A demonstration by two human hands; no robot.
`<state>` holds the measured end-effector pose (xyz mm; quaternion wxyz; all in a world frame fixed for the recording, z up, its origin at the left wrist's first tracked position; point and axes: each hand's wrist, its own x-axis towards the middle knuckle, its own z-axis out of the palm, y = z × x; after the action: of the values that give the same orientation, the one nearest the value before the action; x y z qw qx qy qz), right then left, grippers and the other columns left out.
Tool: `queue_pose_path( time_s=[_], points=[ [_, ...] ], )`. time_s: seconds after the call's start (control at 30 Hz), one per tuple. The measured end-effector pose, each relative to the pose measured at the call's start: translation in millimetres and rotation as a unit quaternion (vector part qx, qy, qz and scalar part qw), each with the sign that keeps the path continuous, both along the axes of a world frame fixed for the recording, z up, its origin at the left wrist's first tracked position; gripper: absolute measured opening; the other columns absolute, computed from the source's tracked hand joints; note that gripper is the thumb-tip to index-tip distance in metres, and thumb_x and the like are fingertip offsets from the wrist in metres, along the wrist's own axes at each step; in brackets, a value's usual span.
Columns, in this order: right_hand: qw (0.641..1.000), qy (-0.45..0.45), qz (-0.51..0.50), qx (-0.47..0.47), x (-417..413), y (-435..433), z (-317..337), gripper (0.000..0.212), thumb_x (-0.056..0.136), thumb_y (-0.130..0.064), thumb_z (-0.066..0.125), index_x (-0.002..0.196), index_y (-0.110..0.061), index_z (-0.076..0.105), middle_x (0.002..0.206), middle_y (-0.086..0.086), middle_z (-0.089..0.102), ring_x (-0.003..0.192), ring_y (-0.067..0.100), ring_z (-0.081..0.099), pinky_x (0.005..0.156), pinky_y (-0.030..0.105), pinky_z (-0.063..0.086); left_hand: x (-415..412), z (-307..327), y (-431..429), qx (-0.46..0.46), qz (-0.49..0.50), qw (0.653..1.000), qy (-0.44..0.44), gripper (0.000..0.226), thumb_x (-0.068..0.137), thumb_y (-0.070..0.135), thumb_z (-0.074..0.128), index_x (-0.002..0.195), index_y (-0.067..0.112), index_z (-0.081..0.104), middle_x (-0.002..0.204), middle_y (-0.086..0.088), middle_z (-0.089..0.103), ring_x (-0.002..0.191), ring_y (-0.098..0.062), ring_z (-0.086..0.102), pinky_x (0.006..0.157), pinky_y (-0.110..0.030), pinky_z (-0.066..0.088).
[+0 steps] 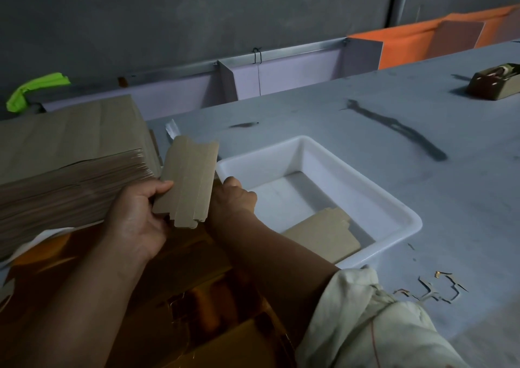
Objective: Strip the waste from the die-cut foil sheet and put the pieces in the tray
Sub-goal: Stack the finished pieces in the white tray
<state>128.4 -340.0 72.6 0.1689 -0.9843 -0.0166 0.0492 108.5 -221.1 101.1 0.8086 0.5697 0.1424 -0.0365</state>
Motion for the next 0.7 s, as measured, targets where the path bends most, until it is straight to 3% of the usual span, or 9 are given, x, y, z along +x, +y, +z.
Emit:
queue_pose_path(
  time_s=[0.17, 0.33, 0.47, 0.53, 0.63, 0.7],
  points=[
    [0.999, 0.035, 0.027, 0.024, 5.5, -6.6, 7.3, 0.047, 0.093, -0.026, 0.061, 0.138, -0.021, 0.047, 0.126, 0.010, 0.043, 0.116, 0.029, 0.051, 0.094, 0.042, 0.043, -3.3, 0.0, 5.3, 0.003, -0.002, 1.000, 0.009, 0.020, 0.092, 0.011, 0.050, 0.109, 0.008, 0.058, 0.108, -0.012, 0.062, 0.095, -0.028, 0.062, 0.067, -0.040, 0.048],
    [0.990, 0.074, 0.121, 0.017, 8.0, -34.9, 26.9, 0.048, 0.098, -0.013, 0.053, 0.145, -0.012, 0.044, 0.129, 0.013, 0.056, 0.109, 0.024, 0.058, 0.087, 0.032, 0.048, -4.8, -1.1, 8.0, -0.008, -0.003, 1.000, 0.021, 0.012, 0.092, 0.011, 0.050, 0.103, 0.010, 0.056, 0.110, -0.012, 0.063, 0.099, -0.030, 0.062, 0.069, -0.042, 0.049],
    [0.989, 0.062, 0.127, 0.042, 3.6, -65.6, 38.4, 0.046, 0.101, -0.020, 0.050, 0.147, -0.022, 0.044, 0.149, 0.007, 0.045, 0.129, 0.025, 0.050, 0.099, 0.032, 0.043, -9.5, -3.5, 6.4, -0.005, -0.009, 1.000, 0.025, 0.011, 0.091, 0.011, 0.052, 0.102, 0.011, 0.057, 0.109, -0.012, 0.064, 0.098, -0.030, 0.063, 0.068, -0.041, 0.050],
    [0.992, 0.035, 0.113, 0.036, 0.3, -78.8, 43.3, 0.042, 0.103, -0.022, 0.047, 0.144, -0.019, 0.048, 0.151, 0.006, 0.045, 0.133, 0.025, 0.047, 0.105, 0.032, 0.039, -11.9, -3.7, 5.4, -0.013, -0.015, 0.999, 0.027, 0.013, 0.091, 0.011, 0.052, 0.103, 0.010, 0.057, 0.107, -0.012, 0.064, 0.096, -0.030, 0.063, 0.067, -0.040, 0.049],
    [0.996, 0.036, 0.076, -0.043, 0.7, -97.8, 48.3, 0.037, 0.105, -0.021, 0.039, 0.135, -0.007, 0.056, 0.139, 0.013, 0.054, 0.122, 0.027, 0.054, 0.100, 0.033, 0.045, -17.6, -3.4, 2.2, -0.021, -0.045, 0.998, 0.030, 0.018, 0.089, 0.011, 0.052, 0.106, 0.009, 0.057, 0.102, -0.012, 0.065, 0.091, -0.028, 0.064, 0.065, -0.040, 0.049],
    [0.992, 0.073, 0.038, -0.093, 1.5, -111.2, 47.0, 0.039, 0.105, -0.024, 0.038, 0.133, -0.004, 0.056, 0.133, 0.013, 0.057, 0.111, 0.026, 0.058, 0.087, 0.031, 0.047, -22.6, -1.8, -4.6, -0.010, -0.089, 0.995, 0.032, 0.026, 0.082, 0.012, 0.057, 0.108, 0.008, 0.059, 0.095, -0.011, 0.067, 0.087, -0.028, 0.065, 0.063, -0.039, 0.050]
  ],
)
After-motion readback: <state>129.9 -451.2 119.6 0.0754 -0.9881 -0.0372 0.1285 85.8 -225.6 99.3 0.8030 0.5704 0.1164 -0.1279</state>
